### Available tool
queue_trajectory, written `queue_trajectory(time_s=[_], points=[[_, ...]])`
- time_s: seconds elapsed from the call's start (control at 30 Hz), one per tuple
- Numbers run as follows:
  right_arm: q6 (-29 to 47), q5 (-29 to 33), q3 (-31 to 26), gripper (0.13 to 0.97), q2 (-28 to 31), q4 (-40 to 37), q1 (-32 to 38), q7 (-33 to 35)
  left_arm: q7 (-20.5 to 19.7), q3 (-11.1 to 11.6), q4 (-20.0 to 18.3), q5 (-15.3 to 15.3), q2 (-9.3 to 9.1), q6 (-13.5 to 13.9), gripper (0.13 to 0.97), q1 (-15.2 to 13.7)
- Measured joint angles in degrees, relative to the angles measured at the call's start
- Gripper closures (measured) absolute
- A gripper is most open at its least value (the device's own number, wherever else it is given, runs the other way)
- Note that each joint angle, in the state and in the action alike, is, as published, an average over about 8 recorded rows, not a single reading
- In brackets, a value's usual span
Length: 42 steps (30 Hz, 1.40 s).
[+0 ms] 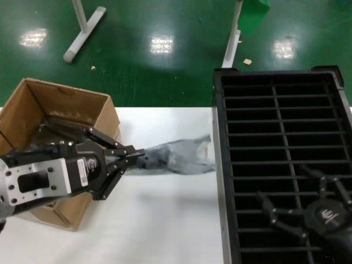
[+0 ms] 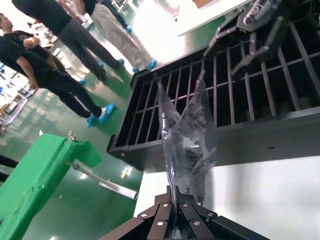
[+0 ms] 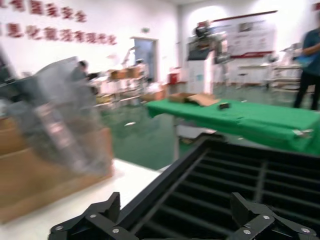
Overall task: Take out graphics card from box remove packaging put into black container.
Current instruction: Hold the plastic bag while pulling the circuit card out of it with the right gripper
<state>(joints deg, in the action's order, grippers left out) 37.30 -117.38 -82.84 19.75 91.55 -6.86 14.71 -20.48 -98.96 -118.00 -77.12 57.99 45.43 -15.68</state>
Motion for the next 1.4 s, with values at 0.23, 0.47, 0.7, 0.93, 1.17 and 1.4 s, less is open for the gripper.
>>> queue_trajectory(time_s=[0.23,0.47,0.7,0.93,1.17,1.4], points=[[6.1,-0.7,-1.7,0.369,3.4,-1.2,-0.2,2.3,2.2,1.1,0.0,-1.6,0.34,-1.3,0.955,1.8],[9.7,-1.2,-2.8,0.519,6.1,-1.5,1.2,3.7,5.1,3.3,0.0,-4.7,1.97,-2.5,0.955,5.0],[9.5,-0.2,-5.0,0.625,6.7,-0.8,3.0,3.9,10.2,7.5,0.0,-10.1,4.22,-3.6,0.955,10.7],[9.2,0.3,-6.5,0.766,6.3,-0.8,4.4,5.0,14.0,10.5,0.0,-14.6,5.54,-3.9,0.955,14.7],[9.8,-0.1,-7.1,0.872,5.9,-1.9,6.1,6.2,15.0,9.0,0.0,-15.4,5.69,-3.9,0.955,13.8],[9.7,-0.7,-7.3,0.906,6.5,-0.6,6.2,5.1,14.5,4.0,0.0,-12.4,3.37,-3.7,0.955,9.7]])
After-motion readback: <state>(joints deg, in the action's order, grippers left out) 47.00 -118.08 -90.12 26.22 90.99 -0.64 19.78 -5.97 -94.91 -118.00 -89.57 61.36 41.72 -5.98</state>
